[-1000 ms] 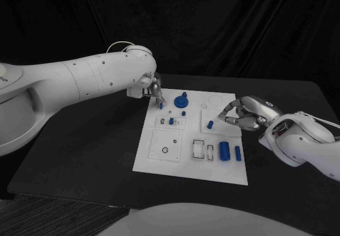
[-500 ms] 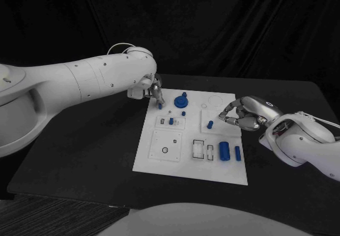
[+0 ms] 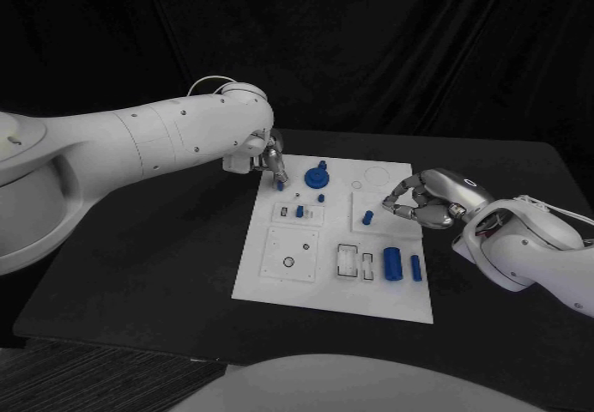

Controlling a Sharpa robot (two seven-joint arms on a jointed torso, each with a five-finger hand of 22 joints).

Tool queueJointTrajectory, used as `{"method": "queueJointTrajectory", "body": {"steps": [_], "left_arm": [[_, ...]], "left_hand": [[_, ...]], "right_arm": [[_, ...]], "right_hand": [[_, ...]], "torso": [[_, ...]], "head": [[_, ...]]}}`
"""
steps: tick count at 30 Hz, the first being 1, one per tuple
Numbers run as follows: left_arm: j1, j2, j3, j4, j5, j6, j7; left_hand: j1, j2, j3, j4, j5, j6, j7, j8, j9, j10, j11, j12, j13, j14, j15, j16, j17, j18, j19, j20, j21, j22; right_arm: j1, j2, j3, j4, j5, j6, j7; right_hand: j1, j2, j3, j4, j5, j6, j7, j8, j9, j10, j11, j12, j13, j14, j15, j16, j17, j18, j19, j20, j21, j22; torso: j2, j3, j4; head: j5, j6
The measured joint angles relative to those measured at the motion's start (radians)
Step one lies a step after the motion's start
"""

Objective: Assemble the parts on the task board

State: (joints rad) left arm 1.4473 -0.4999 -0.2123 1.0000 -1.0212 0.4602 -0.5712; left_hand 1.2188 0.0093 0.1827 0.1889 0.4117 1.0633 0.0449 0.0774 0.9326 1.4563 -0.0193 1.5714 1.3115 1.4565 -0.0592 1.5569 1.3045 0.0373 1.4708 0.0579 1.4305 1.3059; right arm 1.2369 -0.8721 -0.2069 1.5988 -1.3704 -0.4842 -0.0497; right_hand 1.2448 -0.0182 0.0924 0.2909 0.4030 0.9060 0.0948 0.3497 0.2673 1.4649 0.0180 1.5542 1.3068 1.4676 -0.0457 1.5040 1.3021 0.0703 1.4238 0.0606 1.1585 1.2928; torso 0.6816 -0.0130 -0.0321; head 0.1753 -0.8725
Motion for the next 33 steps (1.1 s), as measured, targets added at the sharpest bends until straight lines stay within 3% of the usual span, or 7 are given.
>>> {"method": "queueJointTrajectory", "body": {"steps": [1, 11, 17, 19, 26, 33], "left_arm": [[0.000, 0.000, 0.000, 0.000, 0.000, 0.000, 0.000], [-0.002, -0.011, 0.000, 0.009, 0.000, -0.011, 0.002], [-0.002, -0.030, 0.000, 0.030, -0.001, -0.026, 0.001], [-0.002, -0.042, 0.000, 0.041, -0.001, -0.033, 0.001], [0.001, -0.085, 0.000, 0.094, -0.001, -0.057, 0.000], [0.030, -0.134, 0.000, 0.173, 0.008, -0.077, -0.005]], "left_hand": [[0.009, -0.009, 0.014, -0.014, 0.012, 0.000, 0.000, 0.000, 0.000, 0.000, 0.000, 0.000, 0.000, 0.000, 0.000, 0.000, 0.000, 0.000, -0.016, -0.015, 0.000, 0.000], [-0.042, -0.067, 0.168, -0.091, 0.026, 0.013, 0.013, 0.000, -0.001, 0.005, -0.005, 0.000, 0.000, 0.000, 0.000, 0.000, 0.000, 0.000, -0.015, -0.015, 0.000, 0.000], [-0.043, -0.067, 0.168, -0.091, 0.028, 0.015, 0.015, 0.000, -0.001, 0.005, -0.006, 0.000, 0.000, 0.000, 0.000, 0.000, 0.000, 0.000, -0.015, -0.015, 0.000, 0.000], [-0.056, -0.079, 0.184, -0.107, 0.028, 0.015, 0.015, 0.000, -0.001, 0.005, -0.006, 0.000, 0.000, 0.012, -0.012, 0.000, 0.000, 0.000, -0.015, -0.015, 0.000, 0.000], [-0.058, -0.081, 0.194, -0.098, 0.028, 0.015, 0.015, 0.000, -0.001, 0.005, -0.005, 0.000, 0.000, 0.012, -0.012, 0.000, 0.000, 0.000, -0.015, -0.015, 0.000, 0.000], [-0.058, -0.081, 0.194, -0.098, 0.028, 0.015, 0.015, 0.000, -0.001, 0.005, -0.006, 0.000, 0.000, 0.012, -0.012, 0.000, 0.000, 0.000, -0.015, -0.015, 0.000, 0.000]], "right_arm": [[0.000, 0.000, 0.000, 0.000, 0.000, 0.000, 0.000], [-0.002, 0.001, 0.000, -0.003, 0.000, 0.004, -0.004], [-0.003, 0.000, 0.000, -0.003, 0.000, 0.005, -0.005], [-0.003, 0.000, 0.000, -0.004, 0.000, 0.006, -0.006], [-0.004, -0.001, 0.000, -0.004, 0.000, 0.006, -0.007], [-0.005, -0.003, 0.000, -0.004, 0.000, 0.007, -0.009]], "right_hand": [[0.000, 0.000, 0.000, 0.000, 0.000, 0.000, 0.000, 0.000, 0.000, 0.000, 0.000, 0.000, 0.000, 0.000, 0.000, 0.000, 0.000, 0.000, 0.000, 0.000, 0.000, 0.000], [0.000, 0.000, 0.000, 0.000, 0.000, 0.000, 0.000, 0.000, 0.000, 0.000, 0.000, 0.000, 0.000, 0.000, 0.000, -0.001, 0.000, 0.000, 0.000, 0.000, 0.000, 0.000], [0.000, 0.000, 0.000, 0.000, 0.000, 0.000, 0.000, 0.000, 0.000, 0.000, 0.000, 0.000, 0.000, 0.000, 0.000, -0.001, 0.000, 0.000, 0.000, 0.000, 0.000, 0.000], [0.000, 0.000, 0.000, 0.000, 0.000, 0.000, 0.000, 0.000, 0.000, 0.000, 0.000, 0.000, 0.000, 0.000, 0.000, -0.001, 0.000, 0.000, 0.000, 0.000, 0.000, 0.000], [0.000, 0.000, 0.000, 0.000, 0.000, 0.000, 0.000, 0.000, 0.000, 0.000, 0.000, 0.000, 0.000, 0.000, 0.000, -0.001, 0.000, 0.000, 0.000, 0.000, 0.000, 0.000], [0.000, 0.000, 0.000, 0.000, 0.000, 0.000, 0.000, 0.000, 0.000, 0.000, 0.000, 0.000, 0.000, 0.000, 0.000, -0.001, 0.000, 0.000, 0.000, 0.000, 0.000, 0.000]], "torso": [[0.000, 0.0000, 0.0000], [-0.001, 0.0002, 0.0010], [-0.001, 0.0002, 0.0008], [-0.001, 0.0002, 0.0007], [-0.001, 0.0002, 0.0011], [-0.002, 0.0002, 0.0022]], "head": [[0.000, 0.000], [-0.002, 0.000], [0.001, 0.000], [0.002, 0.000], [0.002, 0.000], [0.002, 0.000]]}}
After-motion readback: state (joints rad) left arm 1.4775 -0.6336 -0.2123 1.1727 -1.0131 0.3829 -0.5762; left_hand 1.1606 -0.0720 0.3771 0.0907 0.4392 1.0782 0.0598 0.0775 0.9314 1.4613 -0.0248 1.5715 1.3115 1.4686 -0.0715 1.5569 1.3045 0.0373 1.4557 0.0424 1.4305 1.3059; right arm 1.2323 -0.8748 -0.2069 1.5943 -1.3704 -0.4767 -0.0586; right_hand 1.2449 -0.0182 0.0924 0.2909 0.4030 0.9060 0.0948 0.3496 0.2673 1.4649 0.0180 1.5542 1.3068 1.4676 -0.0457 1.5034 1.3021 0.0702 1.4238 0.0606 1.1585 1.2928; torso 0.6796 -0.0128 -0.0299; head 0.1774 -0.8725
